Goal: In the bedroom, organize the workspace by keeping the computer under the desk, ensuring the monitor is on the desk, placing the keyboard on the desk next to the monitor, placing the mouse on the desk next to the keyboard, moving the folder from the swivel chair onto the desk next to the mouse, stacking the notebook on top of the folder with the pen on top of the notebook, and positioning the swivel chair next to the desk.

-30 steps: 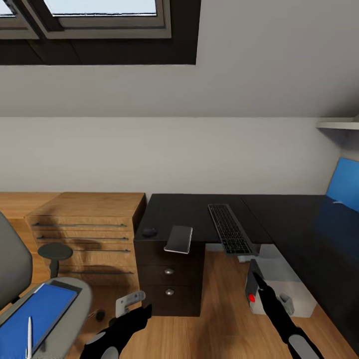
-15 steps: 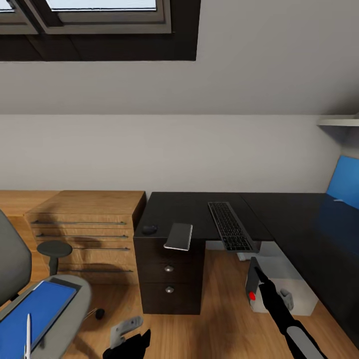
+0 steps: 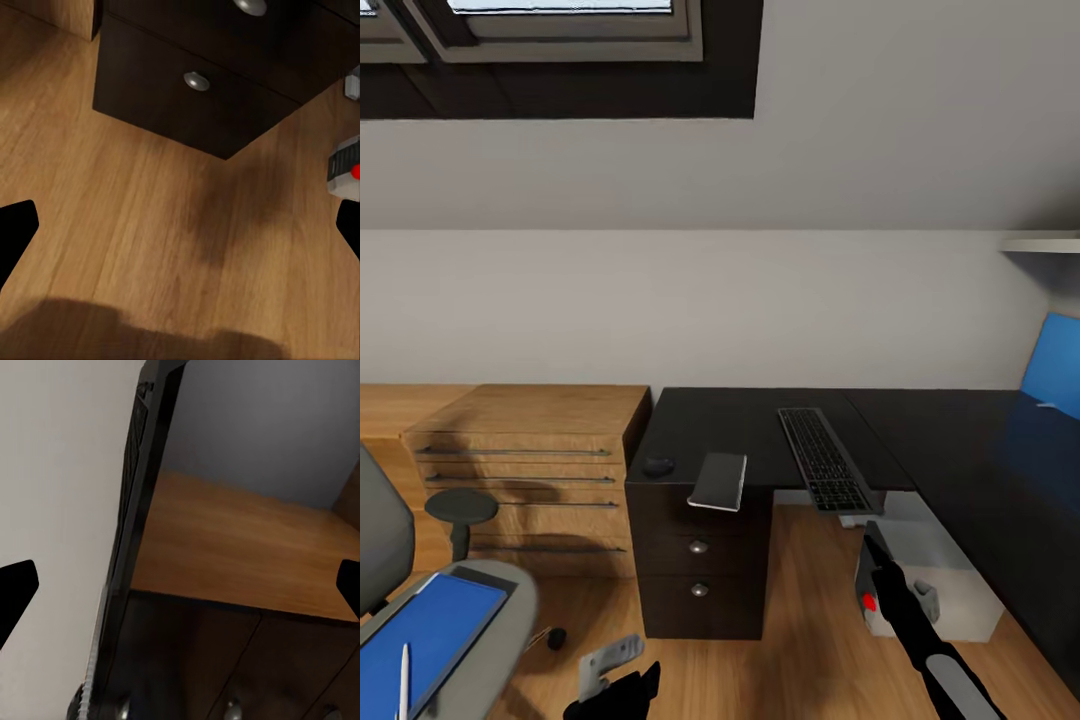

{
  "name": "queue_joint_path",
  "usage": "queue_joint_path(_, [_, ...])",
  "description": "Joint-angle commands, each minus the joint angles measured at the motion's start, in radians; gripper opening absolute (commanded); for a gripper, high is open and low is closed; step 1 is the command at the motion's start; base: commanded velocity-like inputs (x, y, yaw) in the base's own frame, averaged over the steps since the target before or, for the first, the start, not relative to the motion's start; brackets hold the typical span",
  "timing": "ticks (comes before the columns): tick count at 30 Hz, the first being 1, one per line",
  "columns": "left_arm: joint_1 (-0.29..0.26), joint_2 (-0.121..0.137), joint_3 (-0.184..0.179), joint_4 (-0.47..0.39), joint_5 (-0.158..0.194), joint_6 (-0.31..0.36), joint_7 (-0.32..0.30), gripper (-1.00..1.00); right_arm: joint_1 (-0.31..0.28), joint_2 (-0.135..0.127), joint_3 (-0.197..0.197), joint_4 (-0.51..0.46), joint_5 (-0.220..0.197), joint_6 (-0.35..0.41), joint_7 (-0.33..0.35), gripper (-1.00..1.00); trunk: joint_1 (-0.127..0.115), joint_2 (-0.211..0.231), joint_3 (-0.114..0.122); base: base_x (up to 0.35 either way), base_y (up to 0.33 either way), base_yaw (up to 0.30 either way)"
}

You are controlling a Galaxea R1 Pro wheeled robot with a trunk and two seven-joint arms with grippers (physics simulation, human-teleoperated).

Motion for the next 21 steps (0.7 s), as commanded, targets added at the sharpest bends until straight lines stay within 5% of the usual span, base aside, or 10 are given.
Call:
queue_joint_path(1, [0.000, 0.001, -0.001, -0.002, 0.009, 0.000, 0.009, 1.00, 0.000, 0.000, 0.000, 0.000, -0.010, 0.005, 0.004, 1.00, 0.000, 0.000, -0.001, 0.090, 0.000, 0.000])
queue_joint_path(21, [0.000, 0.000, 0.003, 0.000, 0.006, -0.002, 0.008, 1.00, 0.000, 0.000, -0.002, 0.002, -0.011, 0.005, 0.002, 1.00, -0.004, 0.007, 0.002, 0.095, 0.000, 0.000])
